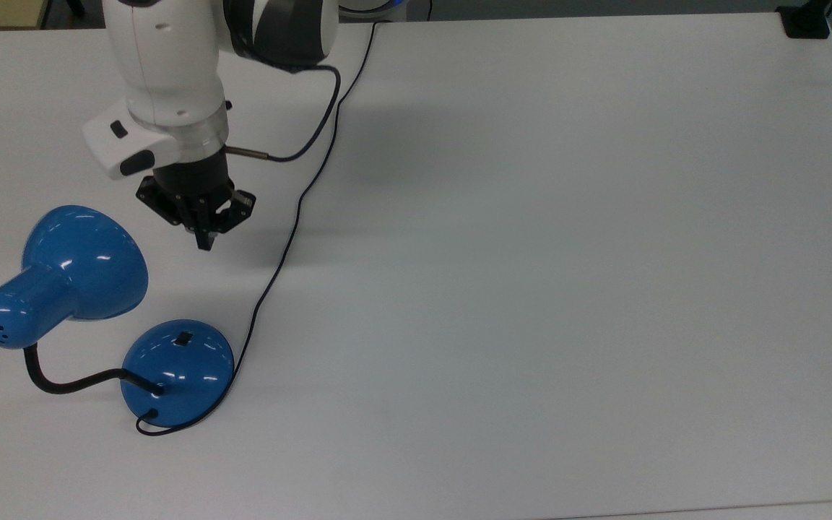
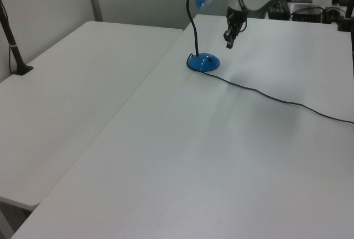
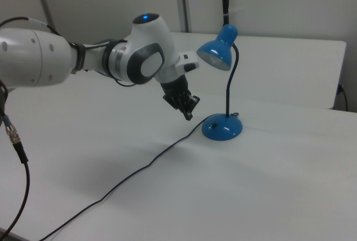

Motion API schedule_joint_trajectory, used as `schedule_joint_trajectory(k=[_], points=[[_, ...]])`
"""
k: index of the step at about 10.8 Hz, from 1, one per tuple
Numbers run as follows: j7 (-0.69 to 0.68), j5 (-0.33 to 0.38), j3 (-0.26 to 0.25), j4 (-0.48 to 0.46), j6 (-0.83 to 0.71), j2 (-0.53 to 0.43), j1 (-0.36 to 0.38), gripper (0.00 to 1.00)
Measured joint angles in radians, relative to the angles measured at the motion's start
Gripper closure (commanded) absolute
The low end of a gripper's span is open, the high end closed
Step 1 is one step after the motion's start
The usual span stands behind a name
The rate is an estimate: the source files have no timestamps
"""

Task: Turn on the lamp
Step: 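Move the closed gripper down over the switch on the blue lamp base, then press the gripper tip down on the base switch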

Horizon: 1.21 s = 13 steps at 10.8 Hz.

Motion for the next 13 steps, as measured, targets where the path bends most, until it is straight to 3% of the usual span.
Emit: schedule_joint_trajectory(k=[8,13], points=[[0.128,0.001,0.0,-0.001,0.43,0.177,0.0,1.0],[0.161,0.028,-0.001,0.002,0.556,0.239,-0.002,1.0]])
